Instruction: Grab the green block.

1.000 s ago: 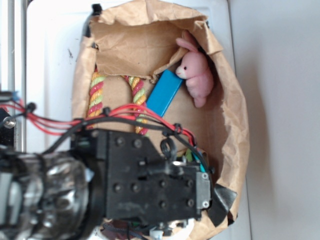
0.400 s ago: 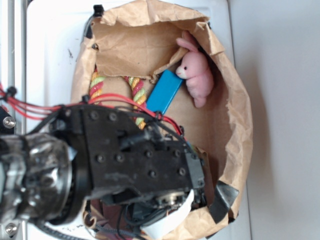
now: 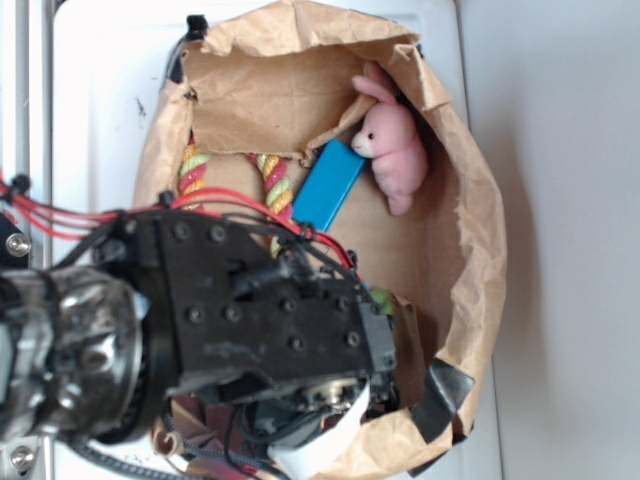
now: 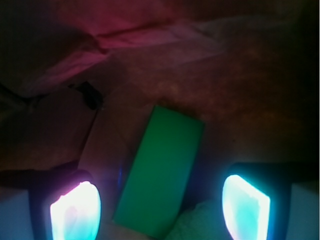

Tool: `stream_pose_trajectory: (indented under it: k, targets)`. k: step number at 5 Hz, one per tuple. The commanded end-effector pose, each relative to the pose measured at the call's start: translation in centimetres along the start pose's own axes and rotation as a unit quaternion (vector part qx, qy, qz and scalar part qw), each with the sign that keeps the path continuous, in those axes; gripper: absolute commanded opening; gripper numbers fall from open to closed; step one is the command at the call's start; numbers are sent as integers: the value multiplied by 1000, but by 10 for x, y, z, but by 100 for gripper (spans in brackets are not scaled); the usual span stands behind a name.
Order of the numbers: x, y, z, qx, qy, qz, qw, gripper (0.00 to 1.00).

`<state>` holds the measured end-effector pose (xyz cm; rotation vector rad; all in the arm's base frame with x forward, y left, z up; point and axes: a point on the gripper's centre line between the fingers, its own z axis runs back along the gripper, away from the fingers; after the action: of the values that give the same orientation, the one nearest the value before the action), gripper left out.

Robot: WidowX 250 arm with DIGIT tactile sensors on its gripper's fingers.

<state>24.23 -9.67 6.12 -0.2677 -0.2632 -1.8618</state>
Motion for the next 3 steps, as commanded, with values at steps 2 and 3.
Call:
stream_pose_trajectory:
  k: [2, 3]
  targets:
    - [5, -7, -2, 24, -3, 55, 998, 100]
    - [10, -5, -10, 26, 2, 46, 999, 100]
